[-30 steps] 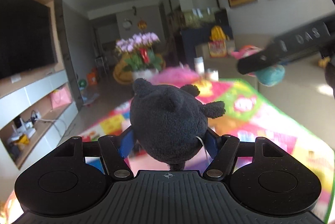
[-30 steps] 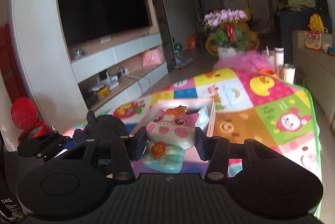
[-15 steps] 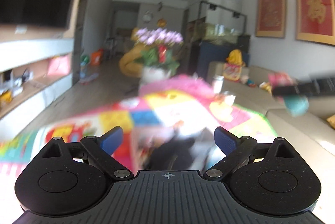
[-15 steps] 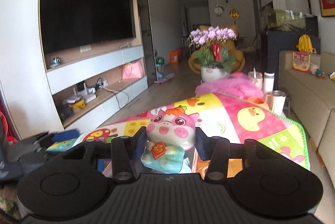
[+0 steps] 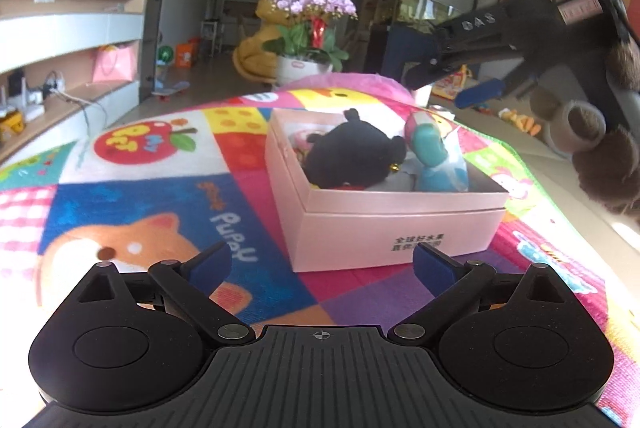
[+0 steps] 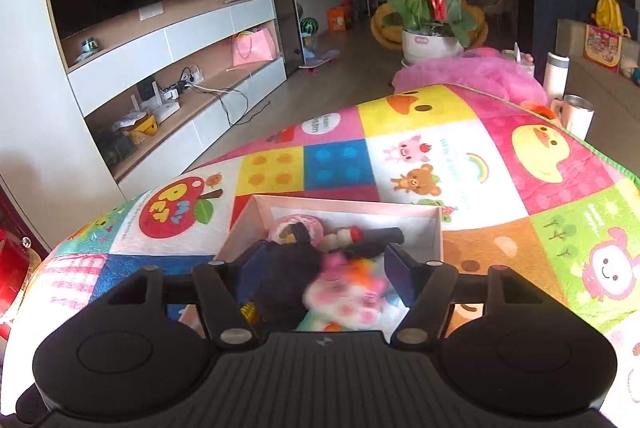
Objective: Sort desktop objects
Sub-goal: 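Drop the plush bear and pink-and-teal toy into the pink box, opening both tools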
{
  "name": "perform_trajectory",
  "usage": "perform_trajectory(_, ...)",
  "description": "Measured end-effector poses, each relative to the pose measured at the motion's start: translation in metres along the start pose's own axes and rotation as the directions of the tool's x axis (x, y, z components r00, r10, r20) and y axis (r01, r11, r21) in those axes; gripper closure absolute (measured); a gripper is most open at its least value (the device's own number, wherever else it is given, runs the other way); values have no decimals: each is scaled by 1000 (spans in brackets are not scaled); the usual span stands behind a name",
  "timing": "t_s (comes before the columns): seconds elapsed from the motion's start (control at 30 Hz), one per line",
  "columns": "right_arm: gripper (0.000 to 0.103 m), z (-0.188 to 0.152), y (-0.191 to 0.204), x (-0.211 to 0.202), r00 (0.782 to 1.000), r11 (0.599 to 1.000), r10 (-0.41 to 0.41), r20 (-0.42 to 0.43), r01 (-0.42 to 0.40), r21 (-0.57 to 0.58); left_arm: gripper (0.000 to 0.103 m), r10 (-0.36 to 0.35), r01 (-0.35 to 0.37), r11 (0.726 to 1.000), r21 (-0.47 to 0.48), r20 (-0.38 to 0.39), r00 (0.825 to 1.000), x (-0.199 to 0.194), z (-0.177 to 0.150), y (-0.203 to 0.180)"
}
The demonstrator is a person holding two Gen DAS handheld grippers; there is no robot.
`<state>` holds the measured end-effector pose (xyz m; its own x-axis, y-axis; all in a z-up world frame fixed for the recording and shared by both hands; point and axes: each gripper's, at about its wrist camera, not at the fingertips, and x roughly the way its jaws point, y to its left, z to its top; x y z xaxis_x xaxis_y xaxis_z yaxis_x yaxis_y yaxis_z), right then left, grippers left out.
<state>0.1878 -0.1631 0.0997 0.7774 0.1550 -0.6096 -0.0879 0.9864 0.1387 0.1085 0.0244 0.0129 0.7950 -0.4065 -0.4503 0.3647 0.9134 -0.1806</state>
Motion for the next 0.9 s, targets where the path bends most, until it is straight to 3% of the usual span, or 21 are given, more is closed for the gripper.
perform_trajectory(0.07,17,-5,-12,-4,999,999,-28,27,27,21,2,-20,20,1000,-5,-4,1000,5,-1,-4)
perform_trajectory(0.17,0,-14,-36,-7,998,997,-50,43,47,61,1,-26,26,999,32,-12,1000,17,4,-13)
perform_trajectory(0.3,0,-30,-62,5,999,988,-46,-16,48,149,1,-37,39,997,71,-30,999,36,11,-26)
perform_trajectory(0.43,0,-46,-77,9,995,980,-101,1,99,170,1,-56,57,997,46,-36,998,41,11,-29)
perform_trajectory(0.6,0,-41,-84,14,1000,977,15,9,-16,211,0,-57,59,997,50,-45,997,41,9,-32)
perform_trajectory(0.73,0,-26,-55,24,998,995,-41,54,36,95,0,-100,103,993,58,-59,993,38,7,-39)
perform_trajectory(0.83,1,-25,-38,41,992,992,-129,12,129,-15,0,-114,118,990,72,-61,992,37,3,-44)
perform_trajectory(0.9,1,-32,-40,44,993,994,-109,-40,109,-13,0,-117,122,990,71,-66,991,37,1,-44)
